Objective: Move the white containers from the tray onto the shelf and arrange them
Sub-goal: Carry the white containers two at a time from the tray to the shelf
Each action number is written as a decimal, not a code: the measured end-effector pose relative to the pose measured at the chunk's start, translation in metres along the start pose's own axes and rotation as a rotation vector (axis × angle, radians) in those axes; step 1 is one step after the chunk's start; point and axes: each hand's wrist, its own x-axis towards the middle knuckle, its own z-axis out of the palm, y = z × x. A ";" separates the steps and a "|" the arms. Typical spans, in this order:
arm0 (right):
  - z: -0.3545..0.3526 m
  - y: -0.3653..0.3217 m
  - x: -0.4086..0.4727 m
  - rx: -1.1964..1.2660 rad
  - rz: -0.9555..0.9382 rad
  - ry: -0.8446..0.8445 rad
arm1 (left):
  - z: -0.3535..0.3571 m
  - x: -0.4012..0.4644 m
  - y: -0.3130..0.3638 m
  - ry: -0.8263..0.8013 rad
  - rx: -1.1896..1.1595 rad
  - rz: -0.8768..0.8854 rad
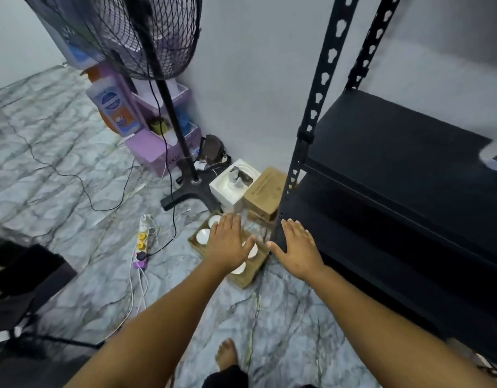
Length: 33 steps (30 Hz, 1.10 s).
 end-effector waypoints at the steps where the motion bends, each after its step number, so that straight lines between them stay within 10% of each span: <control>1: 0.010 -0.002 0.013 0.000 -0.008 -0.022 | 0.007 0.006 -0.011 -0.003 -0.004 -0.014; 33: 0.523 0.228 0.364 -0.198 -0.292 -0.118 | 0.572 0.188 -0.241 -0.113 -0.027 0.018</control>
